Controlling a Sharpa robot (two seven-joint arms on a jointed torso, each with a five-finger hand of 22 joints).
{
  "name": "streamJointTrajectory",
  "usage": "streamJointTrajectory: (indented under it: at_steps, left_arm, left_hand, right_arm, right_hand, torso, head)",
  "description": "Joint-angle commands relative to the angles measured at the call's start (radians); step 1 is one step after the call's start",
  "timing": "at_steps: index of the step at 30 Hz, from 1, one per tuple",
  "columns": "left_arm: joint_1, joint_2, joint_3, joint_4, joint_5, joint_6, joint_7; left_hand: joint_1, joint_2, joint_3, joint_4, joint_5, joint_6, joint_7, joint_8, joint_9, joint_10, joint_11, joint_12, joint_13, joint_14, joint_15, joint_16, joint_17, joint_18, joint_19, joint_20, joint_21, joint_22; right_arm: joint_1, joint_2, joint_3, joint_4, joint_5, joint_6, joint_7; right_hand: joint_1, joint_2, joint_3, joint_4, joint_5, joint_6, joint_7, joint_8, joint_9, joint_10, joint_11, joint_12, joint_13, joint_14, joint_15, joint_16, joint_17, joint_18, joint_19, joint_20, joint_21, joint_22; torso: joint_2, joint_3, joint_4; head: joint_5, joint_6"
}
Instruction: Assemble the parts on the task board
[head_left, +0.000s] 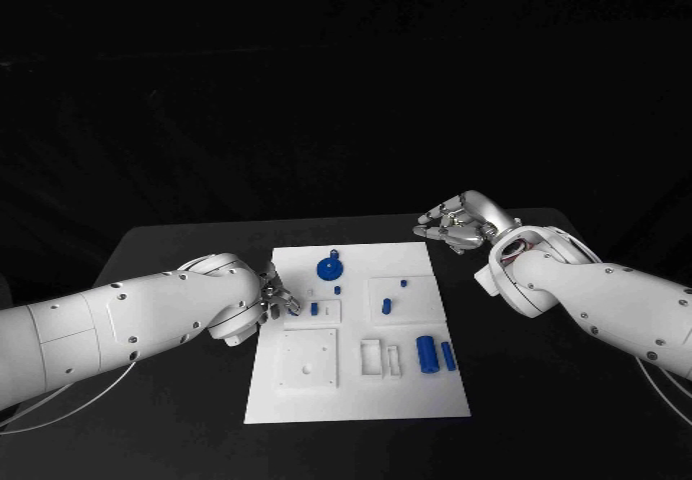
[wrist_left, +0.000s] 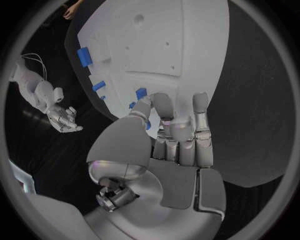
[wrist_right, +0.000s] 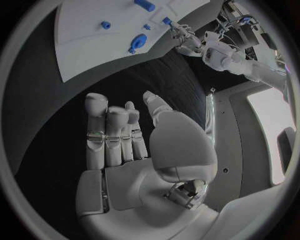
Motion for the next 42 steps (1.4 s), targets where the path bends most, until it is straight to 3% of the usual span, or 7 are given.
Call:
streamJointTrajectory:
  at_steps: [1,12,22,25,30,42]
  left_arm:
    - [-0.005,0.001,-0.004,-0.001,-0.015,0.046,-0.014]
    - [-0.005,0.003,-0.004,-0.012,-0.028,0.042,-0.012]
    - [-0.005,0.013,-0.004,-0.018,-0.027,0.052,-0.006]
    - [-0.005,0.017,-0.004,-0.021,-0.026,0.057,-0.002]
    - [-0.006,0.022,-0.004,-0.027,-0.023,0.061,0.003]
    - [-0.006,0.029,-0.004,-0.031,-0.022,0.062,0.01]
  left_hand:
    - [0.015,0.014,0.0,0.001,0.0,0.197,-0.104,0.031,0.038,0.018,-0.035,0.0,0.001,0.001,-0.002,0.004,0.0,0.016,-0.003,0.007,0.004,0.02]
    - [0.015,0.018,0.0,0.003,-0.003,0.197,-0.104,0.031,0.036,0.018,-0.035,0.0,0.001,0.001,-0.002,0.004,0.0,0.019,-0.003,0.009,0.004,0.02]
    - [0.012,0.021,-0.011,0.017,-0.037,0.201,-0.106,0.033,0.037,0.018,-0.035,0.006,0.004,0.003,-0.002,0.01,0.009,0.02,-0.002,0.012,0.004,0.019]
    - [0.012,0.024,-0.024,0.031,-0.089,0.206,-0.108,0.033,0.037,0.018,-0.035,0.01,0.007,0.004,-0.002,0.014,0.016,0.02,-0.001,0.013,0.002,0.019]
    - [0.022,0.026,-0.049,0.059,-0.118,0.21,-0.109,0.03,0.036,0.018,-0.036,0.013,0.011,0.003,-0.003,0.015,0.017,0.02,0.002,0.014,-0.002,0.019]
    - [0.031,0.025,-0.068,0.084,-0.151,0.212,-0.11,0.028,0.037,0.018,-0.036,0.014,0.012,0.003,-0.003,0.017,0.018,0.02,0.004,0.015,-0.006,0.019]
  right_arm:
    - [-0.001,0.0,0.0,0.002,-0.001,0.006,0.008]
    - [-0.001,0.0,0.0,0.002,-0.001,0.006,0.008]
    - [-0.001,0.0,0.0,0.003,-0.001,0.006,0.008]
    - [-0.001,0.0,0.0,0.003,-0.001,0.006,0.008]
    - [-0.001,0.001,0.0,0.002,-0.001,0.006,0.009]
    - [-0.001,0.004,0.0,0.0,-0.001,0.007,0.01]
  right_hand:
    - [-0.001,-0.006,0.0,0.001,0.003,-0.005,-0.001,-0.004,0.0,-0.006,0.0,-0.005,0.0,-0.004,-0.002,-0.004,0.0,0.01,0.007,0.0,-0.004,0.061]
    - [-0.001,-0.006,0.0,0.001,0.003,-0.005,-0.001,-0.004,0.0,-0.006,0.0,-0.005,0.0,-0.004,-0.002,-0.004,0.0,0.01,0.007,0.0,-0.004,0.061]
    - [-0.001,-0.006,0.001,0.0,0.006,-0.005,-0.001,-0.004,0.0,-0.006,0.0,-0.005,0.0,-0.004,-0.002,-0.003,0.0,0.01,0.007,0.0,-0.005,0.061]
    - [-0.001,-0.006,0.001,0.0,0.006,-0.005,-0.001,-0.004,0.0,-0.006,0.0,-0.005,0.0,-0.004,-0.002,-0.003,0.0,0.01,0.007,0.0,-0.005,0.061]
    - [-0.001,-0.006,0.001,0.0,0.006,-0.005,-0.001,-0.004,0.0,-0.006,0.0,-0.005,0.0,-0.004,-0.002,-0.003,0.0,0.01,0.007,0.0,-0.005,0.061]
    - [-0.001,-0.006,0.001,0.0,0.006,-0.005,-0.001,-0.004,0.0,-0.006,0.0,-0.005,0.0,-0.004,-0.002,-0.003,0.0,0.01,0.007,0.0,-0.005,0.061]
  torso:
    - [0.0,-0.0003,0.0001]
    - [0.001,-0.0003,0.0003]
    - [0.0,0.0001,-0.0008]
    - [0.0,0.0002,-0.0008]
    - [0.0,-0.0002,-0.0006]
    - [0.0,0.0,0.0]
  head:
    - [0.0,0.0]
    - [-0.001,0.001]
    - [-0.001,-0.001]
    - [-0.002,-0.003]
    - [-0.004,-0.002]
    - [-0.007,-0.005]
